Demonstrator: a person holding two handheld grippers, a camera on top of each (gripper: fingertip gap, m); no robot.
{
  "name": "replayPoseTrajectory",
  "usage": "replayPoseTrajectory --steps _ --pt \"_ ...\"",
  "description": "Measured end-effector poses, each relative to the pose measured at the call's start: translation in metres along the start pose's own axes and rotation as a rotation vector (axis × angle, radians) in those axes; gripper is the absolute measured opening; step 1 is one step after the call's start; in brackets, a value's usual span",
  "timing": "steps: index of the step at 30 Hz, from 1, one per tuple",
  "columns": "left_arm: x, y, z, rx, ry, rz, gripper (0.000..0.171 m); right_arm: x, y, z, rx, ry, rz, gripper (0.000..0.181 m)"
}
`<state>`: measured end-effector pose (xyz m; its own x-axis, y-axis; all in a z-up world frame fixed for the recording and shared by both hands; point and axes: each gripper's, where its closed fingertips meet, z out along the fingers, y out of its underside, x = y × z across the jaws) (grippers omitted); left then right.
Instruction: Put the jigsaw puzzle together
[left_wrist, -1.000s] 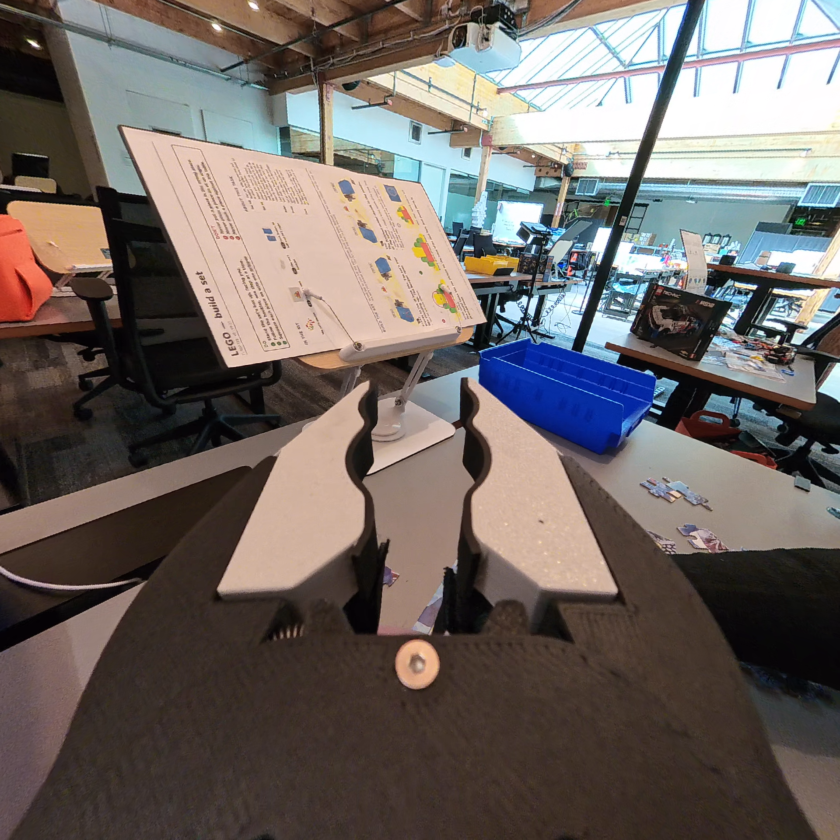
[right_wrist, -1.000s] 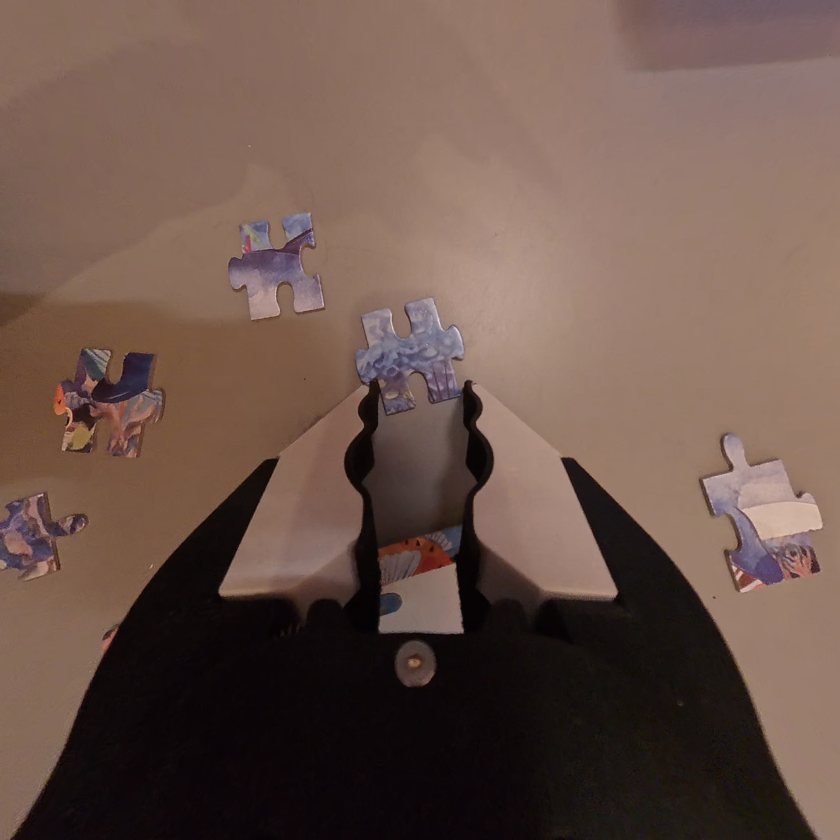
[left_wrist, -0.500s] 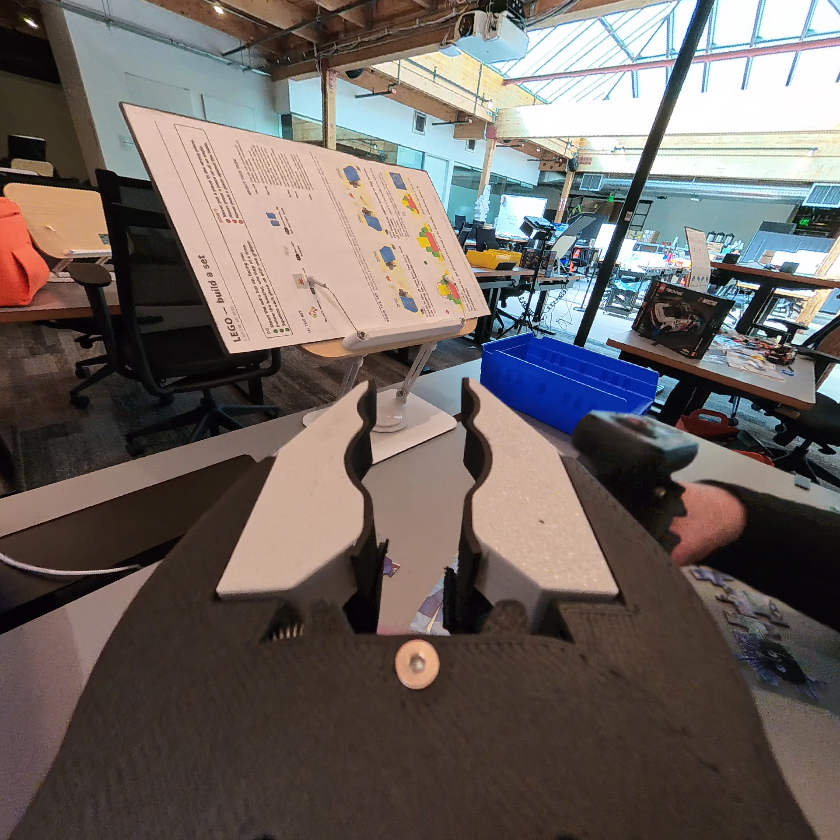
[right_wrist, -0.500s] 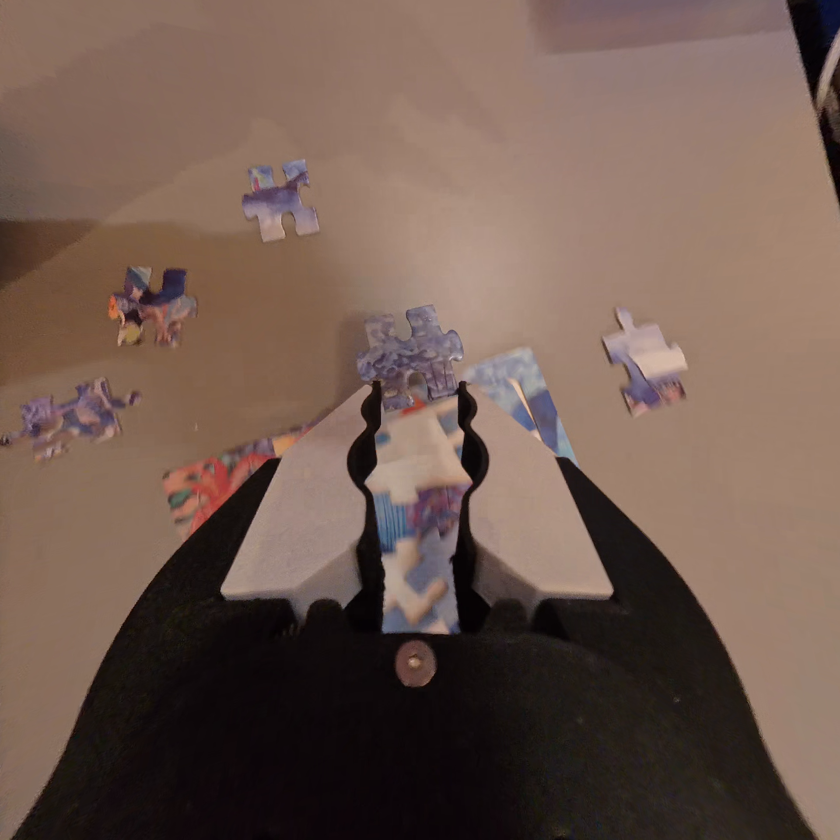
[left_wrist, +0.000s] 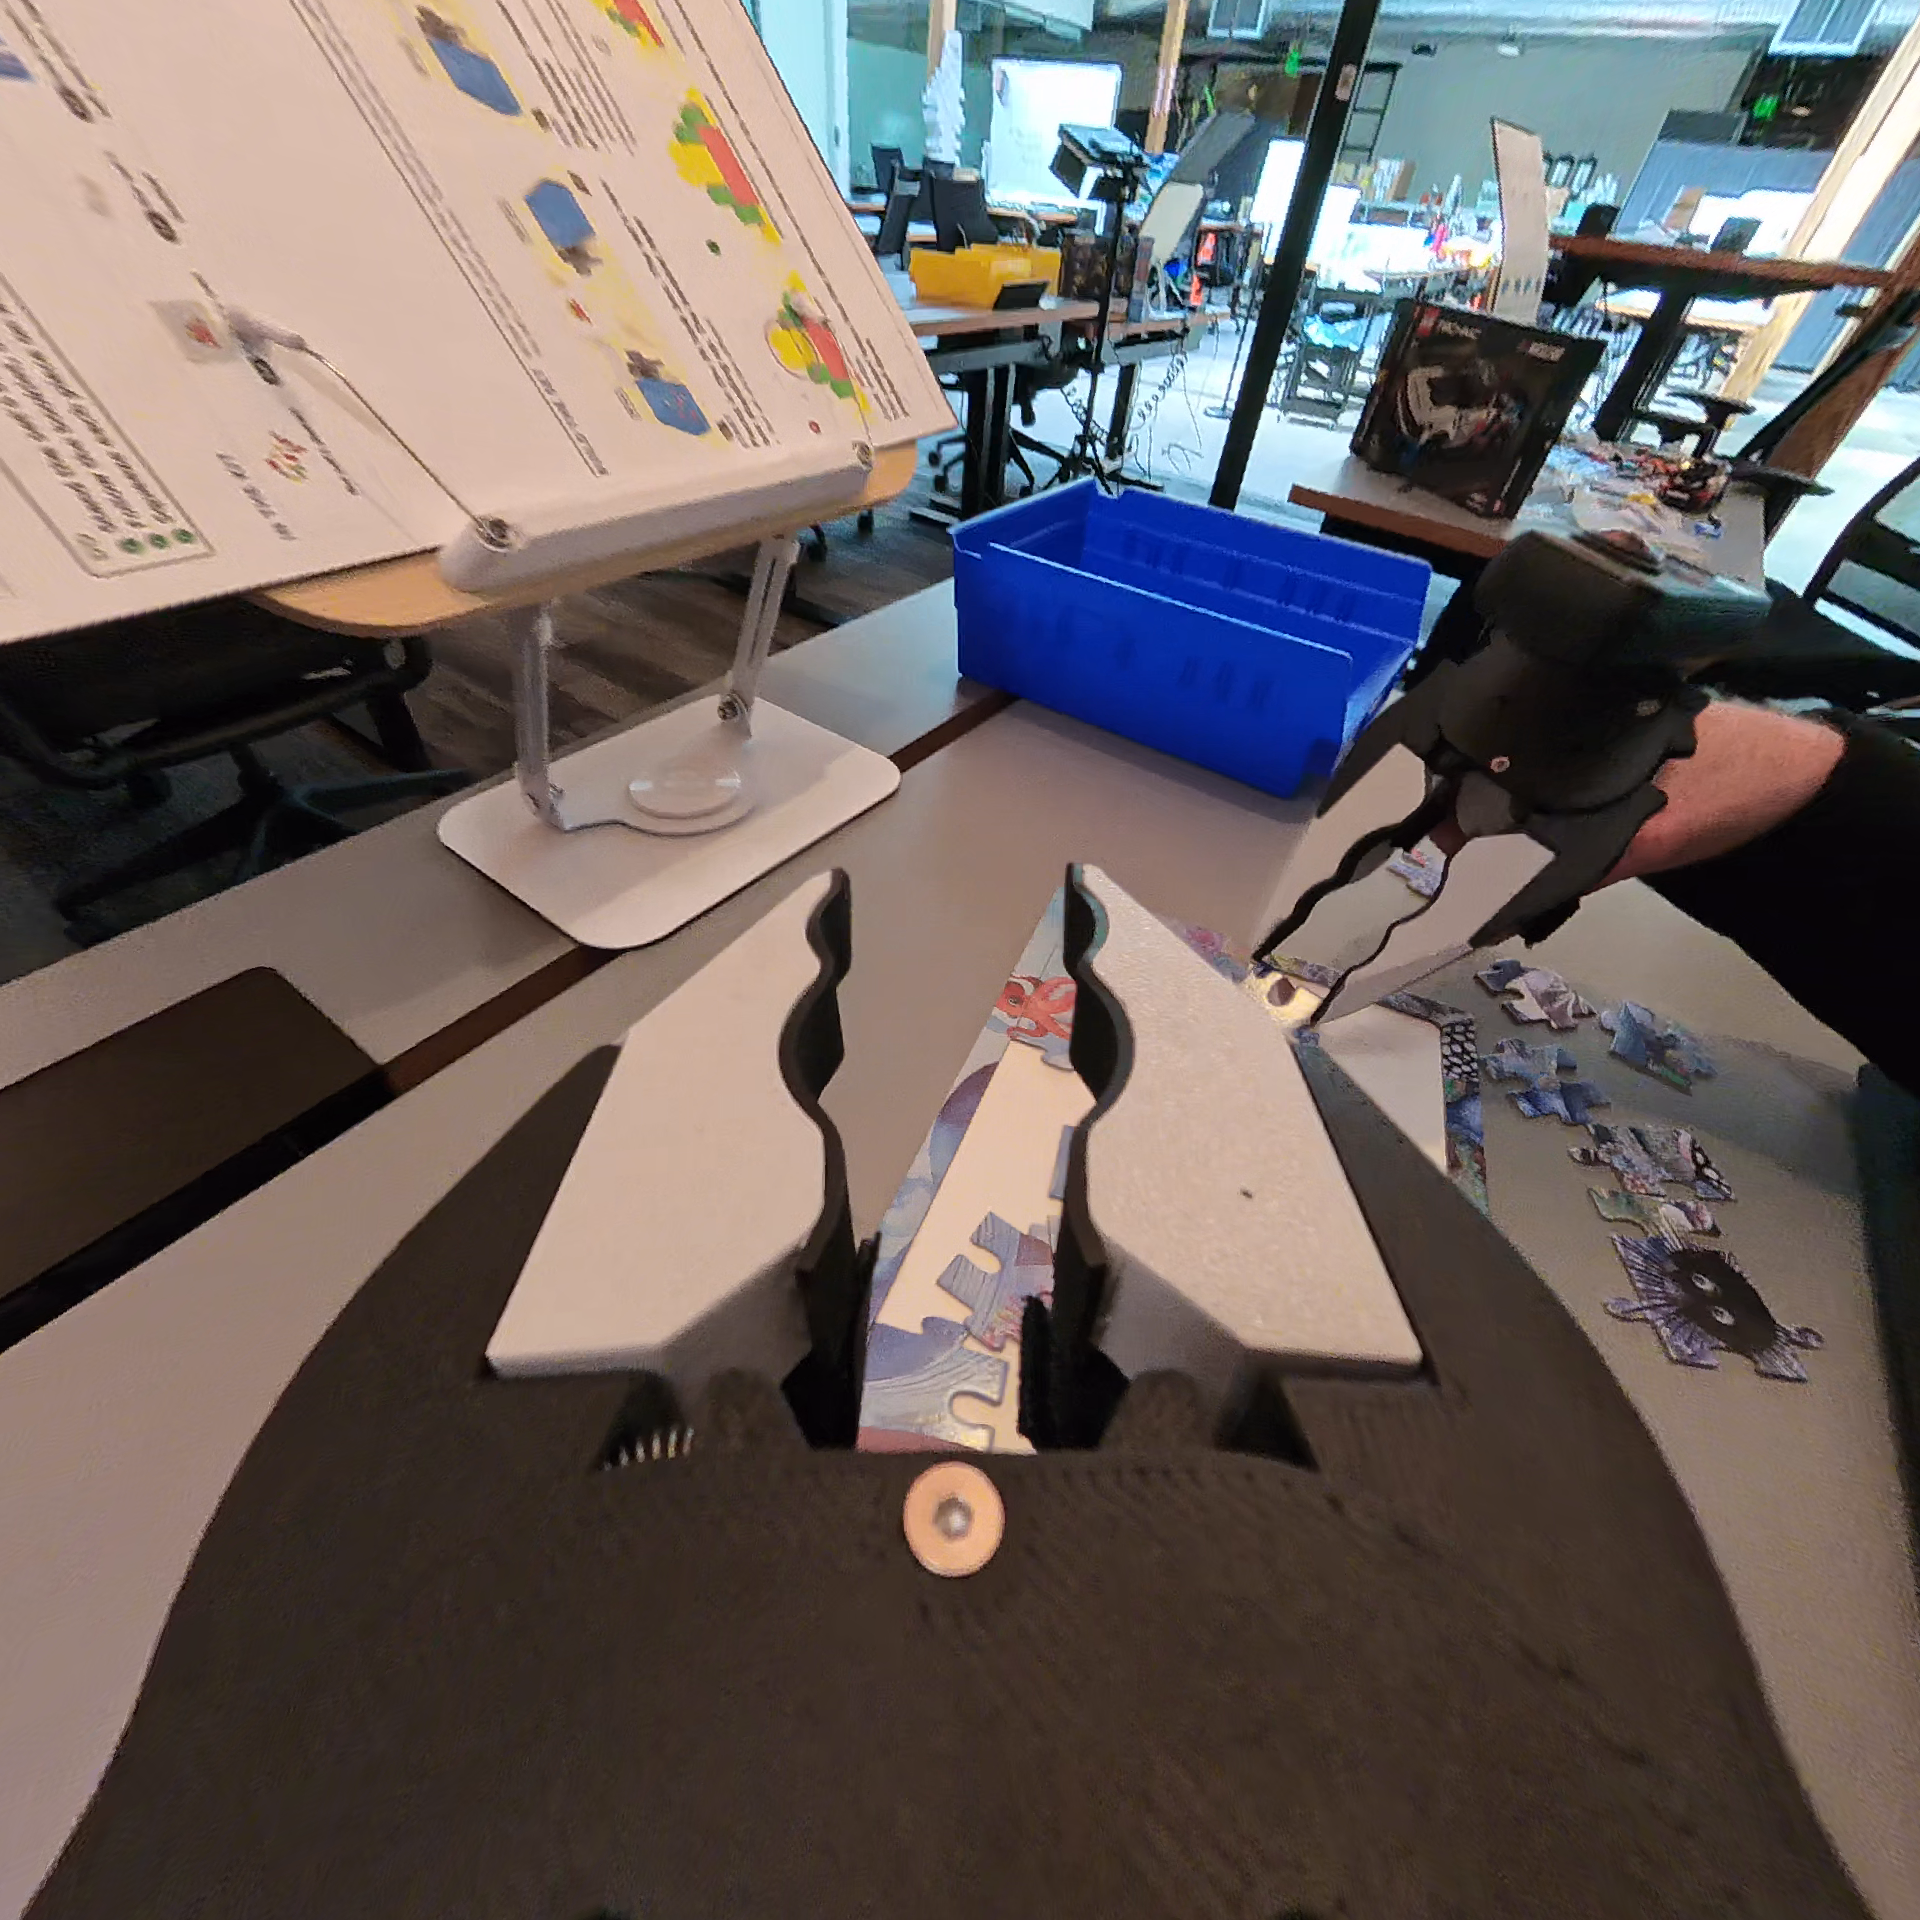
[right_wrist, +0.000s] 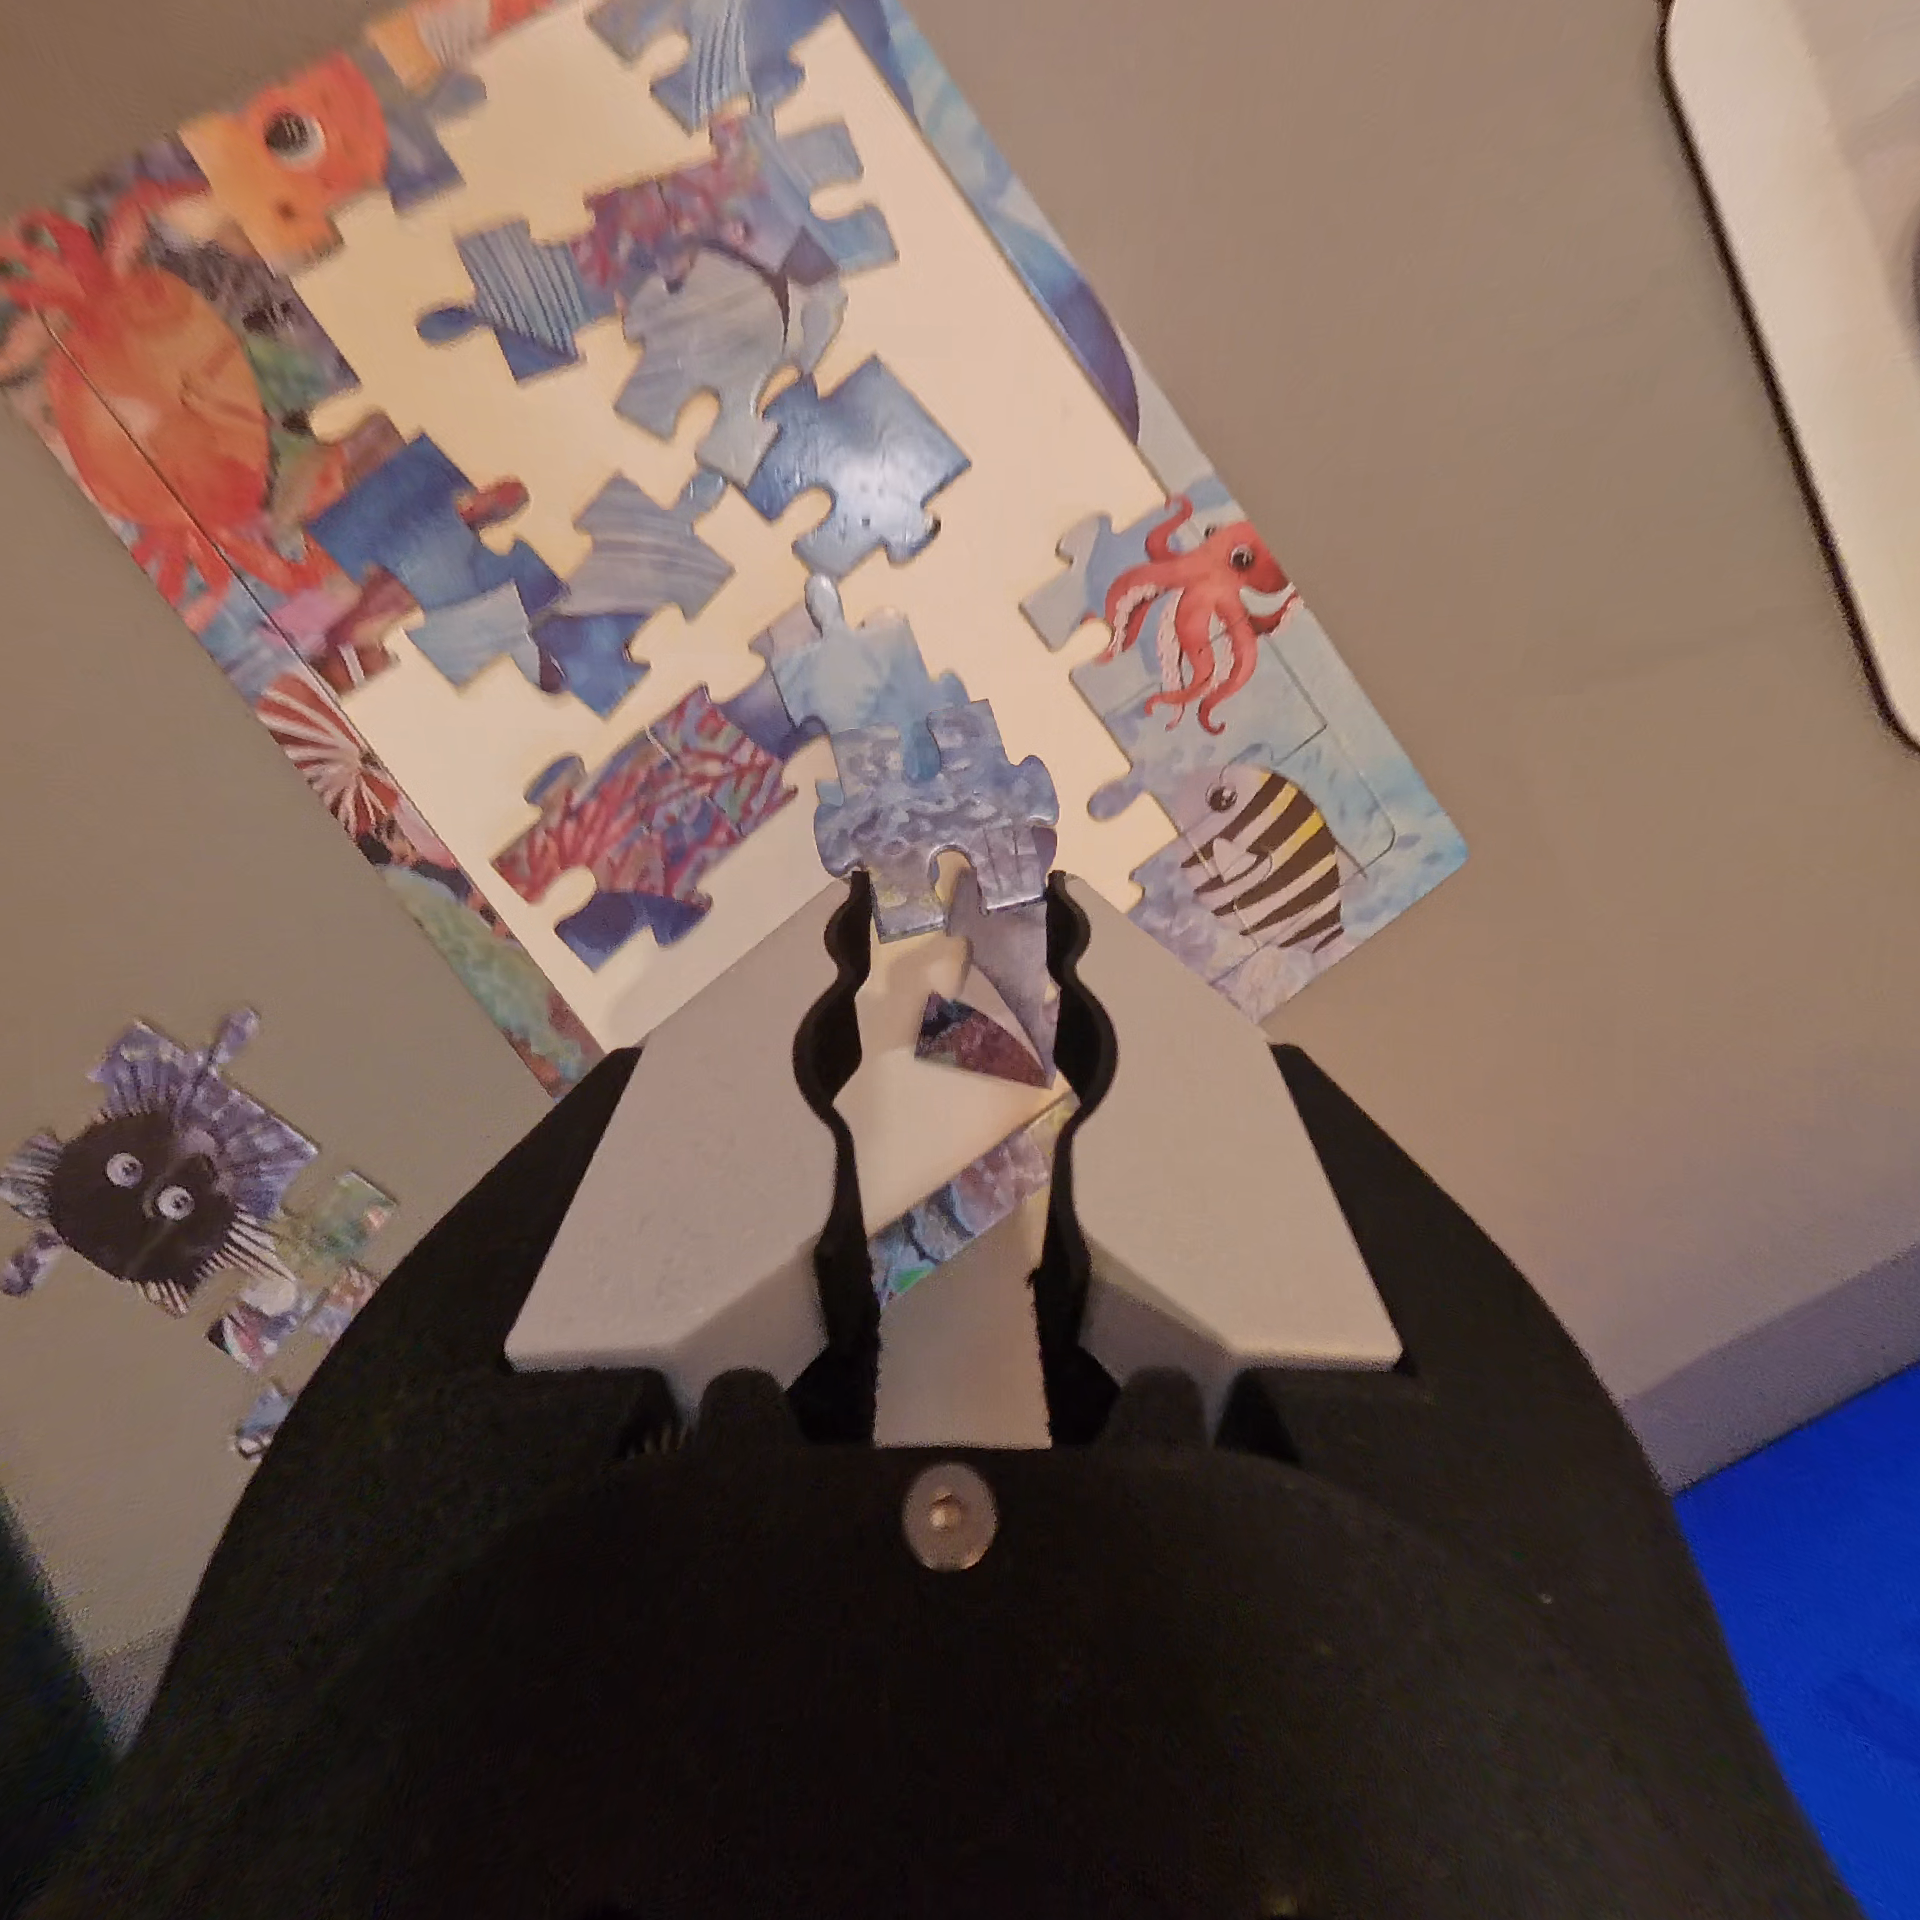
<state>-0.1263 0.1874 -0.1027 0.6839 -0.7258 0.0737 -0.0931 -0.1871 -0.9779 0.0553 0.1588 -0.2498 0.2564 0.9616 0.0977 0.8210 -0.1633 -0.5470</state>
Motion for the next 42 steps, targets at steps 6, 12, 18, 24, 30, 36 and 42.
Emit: replayPoseTrajectory --steps 6,12,18,24,30,36,42 --pt "0.016 0.029 0.032 -0.103 0.049 0.009 0.04 0.001 0.02 0.01 -0.072 -0.004 -0.048 0.032" --pt "0.033 0.05 0.052 -0.193 0.091 0.038 0.042 0.0 0.026 0.011 -0.081 -0.019 -0.055 0.032" --pt "0.047 0.066 0.066 -0.262 0.118 0.081 0.043 0.0 0.032 0.011 -0.112 -0.022 -0.052 0.031" --pt "0.054 0.075 0.073 -0.293 0.138 0.086 0.043 0.0 0.035 0.017 -0.144 -0.016 -0.058 0.032" --pt "0.056 0.082 0.077 -0.321 0.142 0.097 0.044 0.001 0.032 0.015 -0.12 -0.02 -0.045 0.034" --pt "0.056 0.082 0.076 -0.323 0.141 0.099 0.044 0.004 0.025 0.006 -0.089 0.004 -0.039 0.04" --pt "0.055 0.084 0.077 -0.331 0.138 0.102 0.044 -0.002 0.005 0.015 -0.015 0.003 -0.063 0.017"
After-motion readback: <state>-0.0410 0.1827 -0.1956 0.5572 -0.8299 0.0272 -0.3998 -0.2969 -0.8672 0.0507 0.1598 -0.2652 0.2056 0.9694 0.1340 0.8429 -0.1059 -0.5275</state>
